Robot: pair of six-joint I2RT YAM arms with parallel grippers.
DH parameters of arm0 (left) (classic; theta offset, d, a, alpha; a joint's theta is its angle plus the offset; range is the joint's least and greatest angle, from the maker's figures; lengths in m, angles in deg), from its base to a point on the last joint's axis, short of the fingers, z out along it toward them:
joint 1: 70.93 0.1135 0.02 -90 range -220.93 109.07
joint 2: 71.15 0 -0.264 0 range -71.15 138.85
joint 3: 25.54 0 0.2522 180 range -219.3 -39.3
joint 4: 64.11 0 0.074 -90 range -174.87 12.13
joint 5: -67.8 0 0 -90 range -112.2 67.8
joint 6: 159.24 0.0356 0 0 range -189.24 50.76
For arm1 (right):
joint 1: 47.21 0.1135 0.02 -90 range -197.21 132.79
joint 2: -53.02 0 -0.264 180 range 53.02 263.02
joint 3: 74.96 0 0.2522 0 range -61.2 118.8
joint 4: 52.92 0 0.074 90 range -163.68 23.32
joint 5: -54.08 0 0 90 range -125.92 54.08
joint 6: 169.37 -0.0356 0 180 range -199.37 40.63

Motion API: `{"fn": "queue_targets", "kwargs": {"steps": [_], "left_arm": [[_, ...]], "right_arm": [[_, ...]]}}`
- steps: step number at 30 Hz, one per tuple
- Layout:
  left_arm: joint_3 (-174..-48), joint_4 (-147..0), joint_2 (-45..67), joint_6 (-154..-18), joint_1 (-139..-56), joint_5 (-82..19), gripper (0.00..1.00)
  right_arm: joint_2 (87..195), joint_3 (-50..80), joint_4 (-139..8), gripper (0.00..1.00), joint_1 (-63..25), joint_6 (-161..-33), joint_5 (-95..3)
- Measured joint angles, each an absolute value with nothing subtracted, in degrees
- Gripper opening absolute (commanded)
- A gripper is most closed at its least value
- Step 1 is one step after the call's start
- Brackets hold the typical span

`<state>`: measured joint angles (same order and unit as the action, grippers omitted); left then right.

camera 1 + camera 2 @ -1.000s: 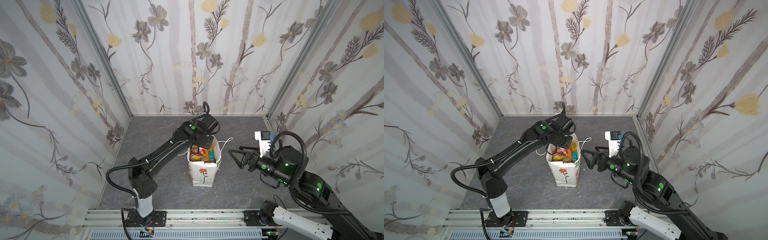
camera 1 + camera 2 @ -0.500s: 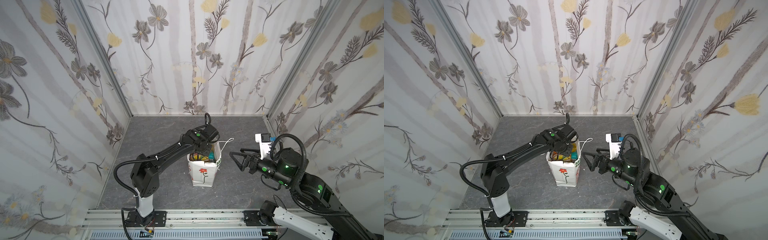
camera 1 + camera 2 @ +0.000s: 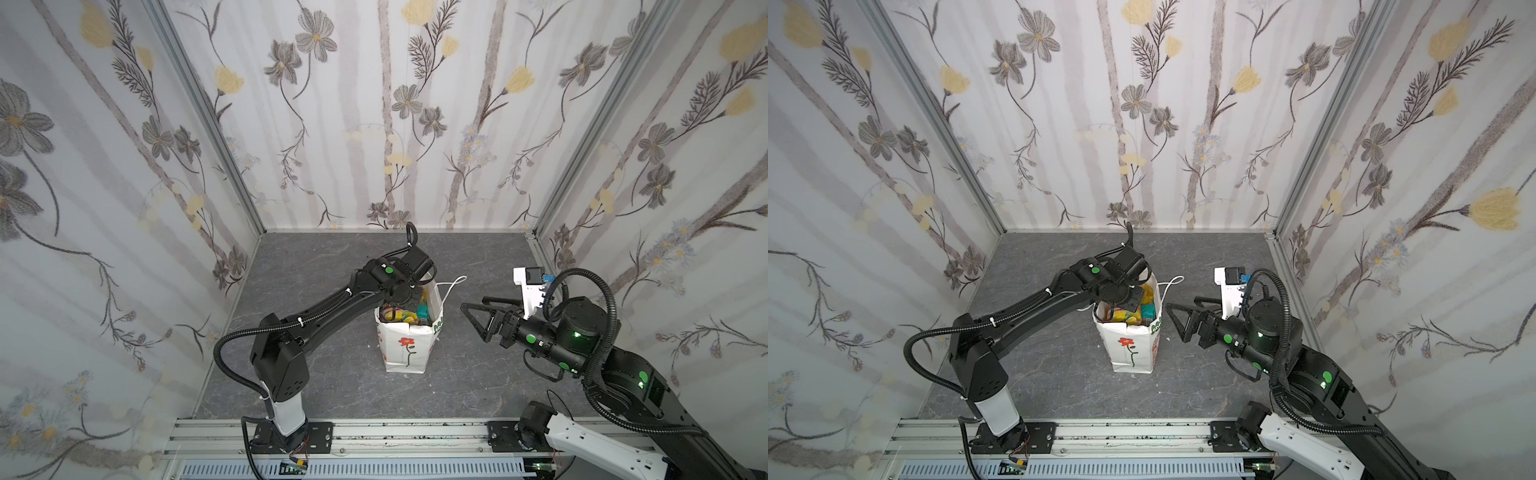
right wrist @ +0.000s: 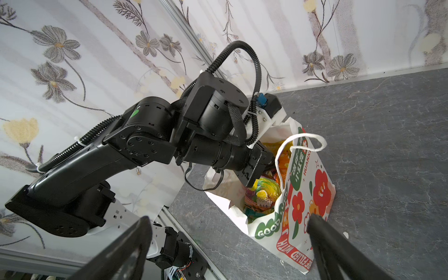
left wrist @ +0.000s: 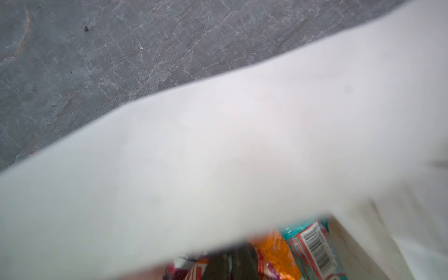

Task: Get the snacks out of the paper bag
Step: 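Lower the left gripper onto the orange candy pack while the right waits, then lift the orange Fox's candy pack out of the bag with the left gripper, then grasp the orange candy pack with the right gripper from the left gripper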

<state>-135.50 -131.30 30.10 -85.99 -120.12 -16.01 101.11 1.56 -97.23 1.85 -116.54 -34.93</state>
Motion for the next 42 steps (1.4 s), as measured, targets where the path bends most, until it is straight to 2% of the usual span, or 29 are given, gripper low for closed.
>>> {"fn": "queue_targets", "kwargs": {"steps": [16, 24, 33, 42], "left_arm": [[-143.8, -131.7, 21.4, -85.9, -120.1, -18.3, 0.0], [-147.4, -129.3, 15.9, -85.2, -120.1, -20.5, 0.0], [-160.0, -128.2, 16.8, -86.0, -120.1, -22.7, 0.0], [-168.3, -128.8, 20.6, -87.9, -121.6, -25.4, 0.0]], "right_arm": [[101.2, 4.1, -96.9, 1.0, 1.3, -119.0, -27.7], [102.4, 5.5, -93.2, 0.99, -2.1, -119.4, -26.4], [105.0, 7.2, -87.2, 0.99, -3.0, -114.6, -32.7], [112.7, 10.0, -84.1, 0.97, -2.7, -111.8, -41.9]]}}
